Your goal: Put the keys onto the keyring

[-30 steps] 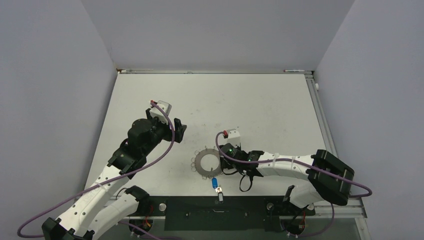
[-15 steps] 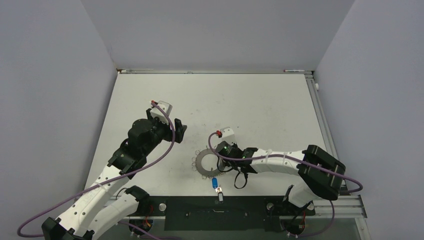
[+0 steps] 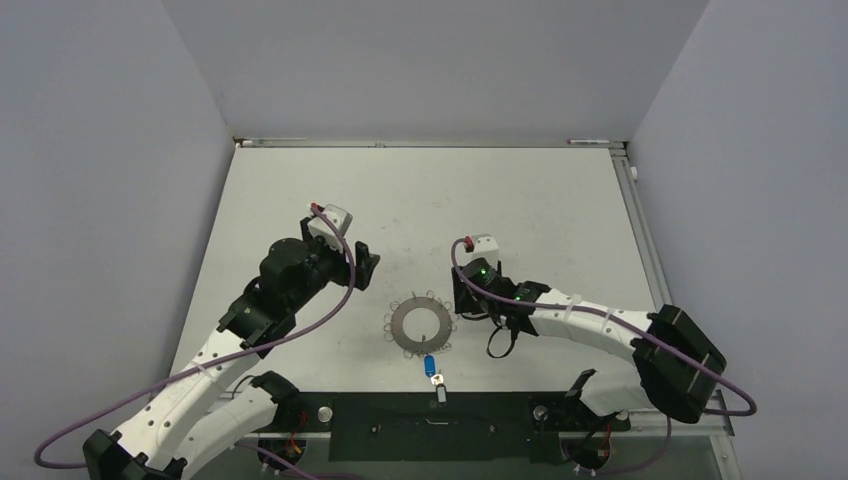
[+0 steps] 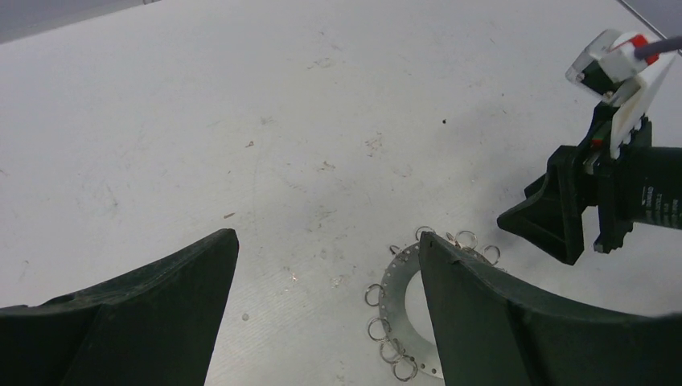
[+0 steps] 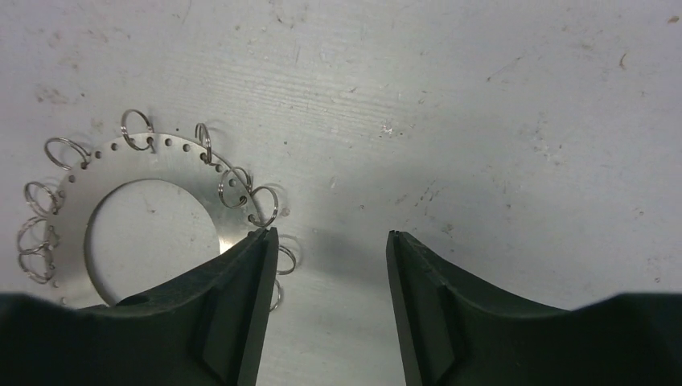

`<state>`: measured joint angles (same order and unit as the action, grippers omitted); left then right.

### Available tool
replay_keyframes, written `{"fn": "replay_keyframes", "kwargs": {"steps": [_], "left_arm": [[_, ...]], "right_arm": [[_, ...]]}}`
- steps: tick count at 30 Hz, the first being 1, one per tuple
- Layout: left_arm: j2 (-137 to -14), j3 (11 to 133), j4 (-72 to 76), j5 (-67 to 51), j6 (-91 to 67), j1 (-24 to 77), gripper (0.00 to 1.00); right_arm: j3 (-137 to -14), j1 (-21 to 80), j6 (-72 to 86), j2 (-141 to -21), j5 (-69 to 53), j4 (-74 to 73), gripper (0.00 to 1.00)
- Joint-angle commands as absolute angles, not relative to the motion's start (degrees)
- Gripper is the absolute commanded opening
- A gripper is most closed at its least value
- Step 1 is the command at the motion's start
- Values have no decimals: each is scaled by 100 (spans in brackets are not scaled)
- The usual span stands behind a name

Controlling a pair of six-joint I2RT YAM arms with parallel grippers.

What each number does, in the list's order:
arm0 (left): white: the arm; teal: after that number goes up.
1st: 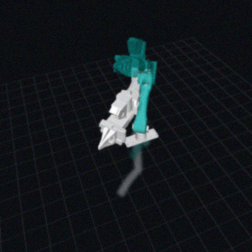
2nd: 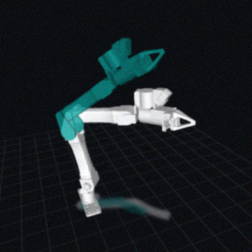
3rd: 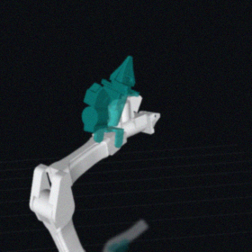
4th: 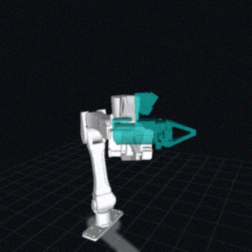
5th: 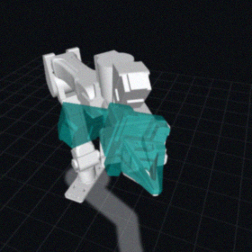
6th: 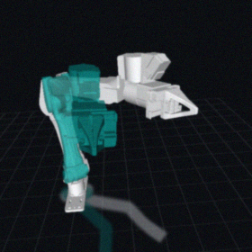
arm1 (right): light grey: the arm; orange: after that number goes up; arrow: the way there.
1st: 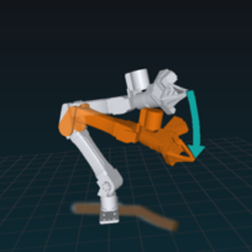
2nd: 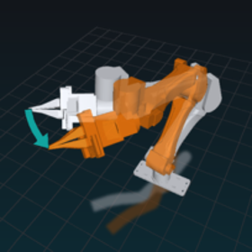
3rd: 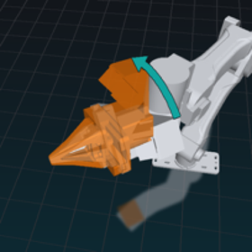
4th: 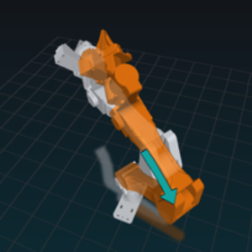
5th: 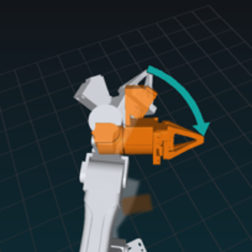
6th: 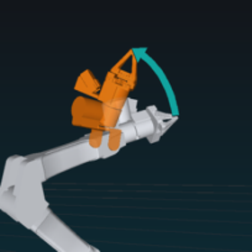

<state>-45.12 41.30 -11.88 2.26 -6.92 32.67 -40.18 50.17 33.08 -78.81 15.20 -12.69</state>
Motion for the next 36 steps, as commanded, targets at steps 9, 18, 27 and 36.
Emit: {"fn": "replay_keyframes", "kwargs": {"steps": [9, 18, 27, 36], "left_arm": [[-4943, 4251, -907, -229, -369, 3981, 79], [-4933, 4231, -922, -221, -343, 3997, 79], [-4809, 4219, -923, -154, -325, 4016, 79], [-4685, 4198, -940, -89, -301, 4034, 79]], "right_arm": [[-2882, 4543, 3196, -6778, -288, -52, 48], [-3085, 4551, 2989, -7548, -456, 278, 40], [-3296, 4574, 2892, -8135, -161, 265, 33], [-3462, 4658, 2687, -8459, -71, 141, 19]]}}
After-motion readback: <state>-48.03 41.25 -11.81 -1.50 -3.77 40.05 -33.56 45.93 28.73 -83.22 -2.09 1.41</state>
